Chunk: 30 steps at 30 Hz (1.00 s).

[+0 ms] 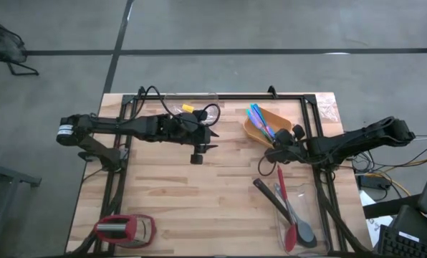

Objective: Pick & Place Kitchen Items
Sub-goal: Return to Home Position

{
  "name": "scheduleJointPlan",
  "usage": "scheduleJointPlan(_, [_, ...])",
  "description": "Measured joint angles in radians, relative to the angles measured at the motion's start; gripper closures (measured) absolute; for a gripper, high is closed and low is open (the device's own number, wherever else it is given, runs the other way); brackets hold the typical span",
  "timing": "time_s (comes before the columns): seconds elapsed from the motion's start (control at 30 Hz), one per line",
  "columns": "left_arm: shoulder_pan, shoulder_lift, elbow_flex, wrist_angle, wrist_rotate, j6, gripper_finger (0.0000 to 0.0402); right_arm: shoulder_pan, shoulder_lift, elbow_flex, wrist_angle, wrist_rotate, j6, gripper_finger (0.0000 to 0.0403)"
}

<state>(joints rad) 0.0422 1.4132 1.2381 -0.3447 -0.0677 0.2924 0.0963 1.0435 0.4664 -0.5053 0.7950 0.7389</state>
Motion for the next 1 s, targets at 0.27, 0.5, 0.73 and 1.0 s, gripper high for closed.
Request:
scheduleJointPlan(0.27, [0.0,0.0,0.0,0.0,0.016,-0.019,0.0237,0.002,-0.007,0.033,0.004,0.007,-0.02,0.0285])
scheduleJointPlan(0.5, [0.0,-0.005,-0.046,0.098,0.135,-0.044,0.0343,0.011,-0.022,0.151,0.039,-0.027,-0.228,0.0334])
scheduleJointPlan(0.73, [0.007,-0.046,-0.234,0.282,0.134,-0.107,0.0394,-0.003,-0.034,0.063,0.504,-0.35,-0.516,0.0393])
scheduleJointPlan(1.0, [0.02,-0.205,-0.532,0.645,0.16,-0.212,0.0395,-0.009,-0.17,-0.03,0.609,-0.501,-0.581,0.0394])
